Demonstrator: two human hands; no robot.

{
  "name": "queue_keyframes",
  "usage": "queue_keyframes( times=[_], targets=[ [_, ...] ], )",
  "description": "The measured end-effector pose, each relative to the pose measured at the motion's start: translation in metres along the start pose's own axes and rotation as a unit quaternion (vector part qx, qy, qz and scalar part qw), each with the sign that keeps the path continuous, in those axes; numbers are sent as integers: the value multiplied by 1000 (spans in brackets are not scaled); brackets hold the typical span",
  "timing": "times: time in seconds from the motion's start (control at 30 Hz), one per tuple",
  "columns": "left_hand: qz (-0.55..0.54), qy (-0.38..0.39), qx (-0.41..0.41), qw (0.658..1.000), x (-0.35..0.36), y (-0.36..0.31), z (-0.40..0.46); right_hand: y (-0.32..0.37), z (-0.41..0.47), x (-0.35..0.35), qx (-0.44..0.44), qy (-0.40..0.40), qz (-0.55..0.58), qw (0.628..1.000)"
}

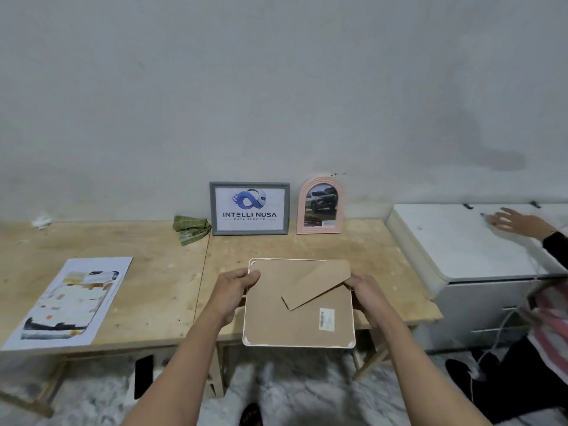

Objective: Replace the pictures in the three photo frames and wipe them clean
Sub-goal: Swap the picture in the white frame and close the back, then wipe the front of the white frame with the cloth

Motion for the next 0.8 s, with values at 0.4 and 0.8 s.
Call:
queue_keyframes(
  times=[0.4,0.8],
  targets=[
    [70,14,111,991,-7,-46,-14,49,-25,22,-68,-2,-65,996],
    [75,16,132,988,-35,-53,-5,89,-12,51,-158,-10,-64,985]
  ],
)
Point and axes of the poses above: each hand's wrist, its own z-axis towards the middle knuckle, its own x-axis out of the palm, y = z × x, the point moved 5 cm from there along z, towards the middle knuckle, and after that the axes turned 12 degrees about y, right-handed, at the moved point
